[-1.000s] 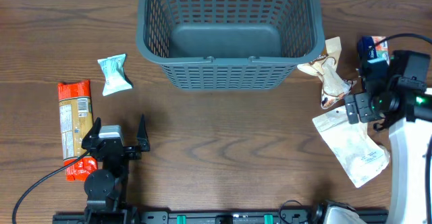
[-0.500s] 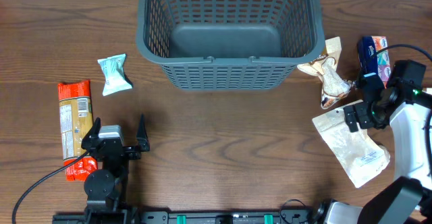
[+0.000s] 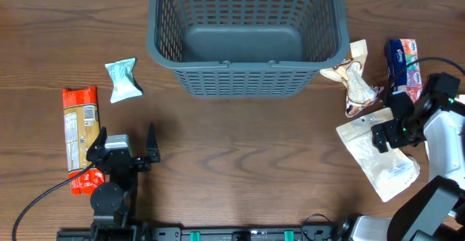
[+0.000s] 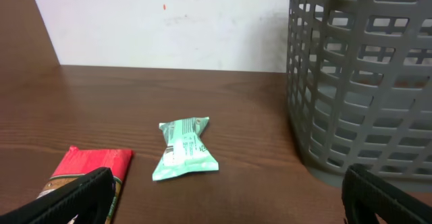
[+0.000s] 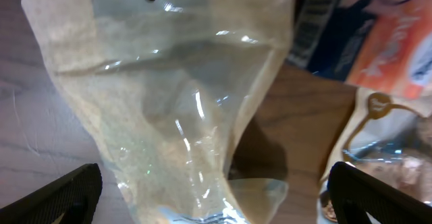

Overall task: Pack container
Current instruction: 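Lower the right gripper and close it on the clear rice bag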

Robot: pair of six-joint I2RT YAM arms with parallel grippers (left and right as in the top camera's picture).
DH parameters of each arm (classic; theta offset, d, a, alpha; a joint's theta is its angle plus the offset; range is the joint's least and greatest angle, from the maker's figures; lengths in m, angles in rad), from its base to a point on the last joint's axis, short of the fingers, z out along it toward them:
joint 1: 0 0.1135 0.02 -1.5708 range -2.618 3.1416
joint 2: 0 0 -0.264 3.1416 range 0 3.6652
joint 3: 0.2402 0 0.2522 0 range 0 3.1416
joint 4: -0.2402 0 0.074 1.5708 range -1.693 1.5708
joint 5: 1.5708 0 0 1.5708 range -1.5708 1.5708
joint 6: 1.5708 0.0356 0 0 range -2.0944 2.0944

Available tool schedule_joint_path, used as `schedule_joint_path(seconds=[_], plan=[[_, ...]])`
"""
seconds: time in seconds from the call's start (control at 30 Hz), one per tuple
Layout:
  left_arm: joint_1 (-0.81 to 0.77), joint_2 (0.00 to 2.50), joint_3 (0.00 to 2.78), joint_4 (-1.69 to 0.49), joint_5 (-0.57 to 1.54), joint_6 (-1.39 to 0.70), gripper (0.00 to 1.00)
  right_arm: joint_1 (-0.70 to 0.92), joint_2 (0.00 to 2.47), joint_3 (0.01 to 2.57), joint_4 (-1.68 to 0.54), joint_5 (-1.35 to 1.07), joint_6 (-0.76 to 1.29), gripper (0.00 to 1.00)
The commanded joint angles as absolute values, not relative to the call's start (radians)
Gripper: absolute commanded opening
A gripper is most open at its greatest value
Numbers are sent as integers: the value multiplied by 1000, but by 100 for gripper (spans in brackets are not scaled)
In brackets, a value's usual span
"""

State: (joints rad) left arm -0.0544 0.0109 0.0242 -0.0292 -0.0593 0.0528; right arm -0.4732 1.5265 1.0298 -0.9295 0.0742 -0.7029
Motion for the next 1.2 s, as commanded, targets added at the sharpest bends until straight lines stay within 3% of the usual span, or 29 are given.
schedule_joint_path(seconds=[0.0,0.4,0.67,0.97,1.17], plan=[[-56,4,4,-67,-96,59,99,-484,1540,984,-924,63,-731,99],[-56,4,4,-66,-95,59,99,-492,1540,801,-755,78,-736,99],[-56,4,4,-66,-95,59,99,-492,1540,796,-660,65,-699,80],[-56,4,4,-66,-95,59,99,-492,1542,796,-625,25,-685,81],[-56,4,4,-66,-95,59,98,-492,1568,794,-620,25,-677,75]])
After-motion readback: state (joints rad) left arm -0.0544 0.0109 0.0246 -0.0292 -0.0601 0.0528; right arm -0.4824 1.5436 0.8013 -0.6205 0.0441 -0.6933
